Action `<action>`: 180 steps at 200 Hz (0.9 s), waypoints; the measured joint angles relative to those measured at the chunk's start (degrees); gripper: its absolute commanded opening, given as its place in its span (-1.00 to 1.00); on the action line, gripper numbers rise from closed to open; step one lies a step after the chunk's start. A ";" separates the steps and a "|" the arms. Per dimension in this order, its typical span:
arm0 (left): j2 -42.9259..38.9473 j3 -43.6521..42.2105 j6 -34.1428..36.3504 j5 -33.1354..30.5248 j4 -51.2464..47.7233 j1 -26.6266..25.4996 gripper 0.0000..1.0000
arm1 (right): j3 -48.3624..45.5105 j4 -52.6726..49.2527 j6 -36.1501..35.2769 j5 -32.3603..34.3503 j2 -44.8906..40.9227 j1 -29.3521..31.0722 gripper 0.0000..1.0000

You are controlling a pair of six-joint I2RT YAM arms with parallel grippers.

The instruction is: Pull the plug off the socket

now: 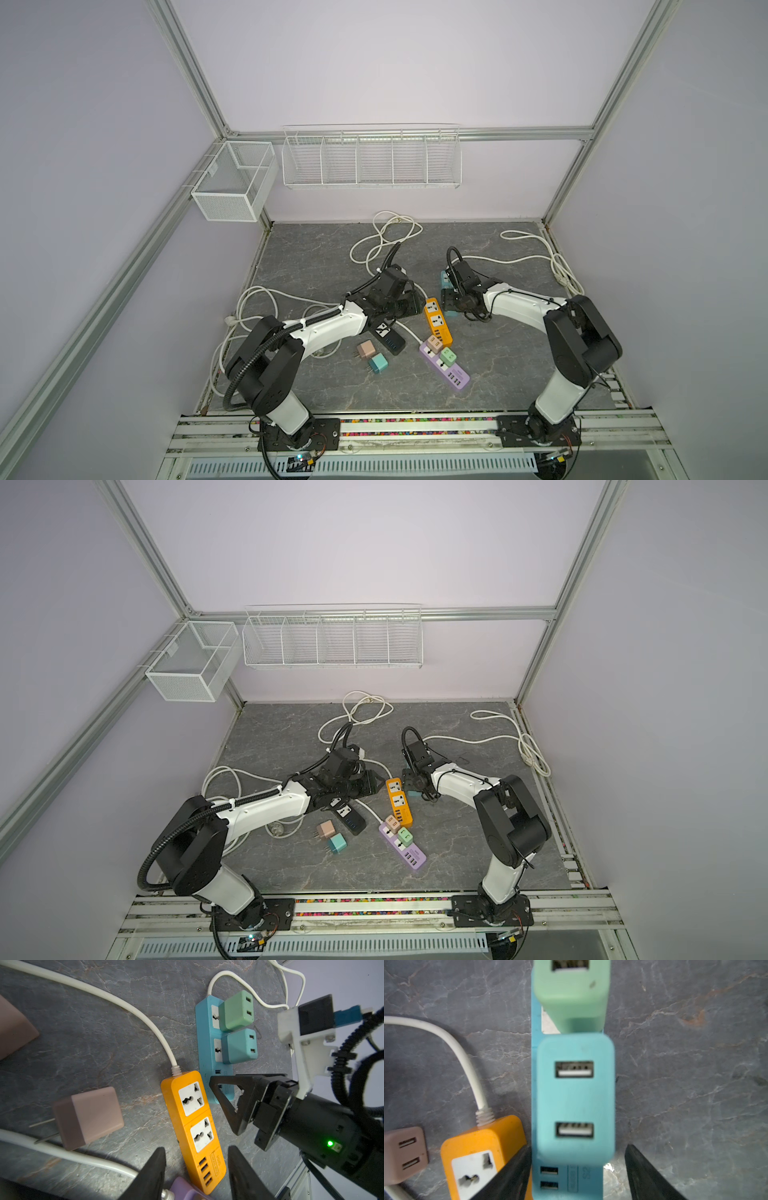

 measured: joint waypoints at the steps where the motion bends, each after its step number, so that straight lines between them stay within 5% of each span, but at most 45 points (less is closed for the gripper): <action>1: 0.02 0.00 0.00 -0.02 0.00 0.00 0.00 | 0.00 0.00 0.00 0.00 0.00 0.00 0.33; 99: 0.09 0.70 -0.02 1.05 0.00 0.00 0.00 | -0.68 1.42 -0.90 -1.57 0.28 -0.59 0.02; 180: 0.07 0.70 0.00 1.84 1.07 -0.37 0.01 | -11.23 -2.01 1.31 -1.01 -10.69 -0.59 -0.03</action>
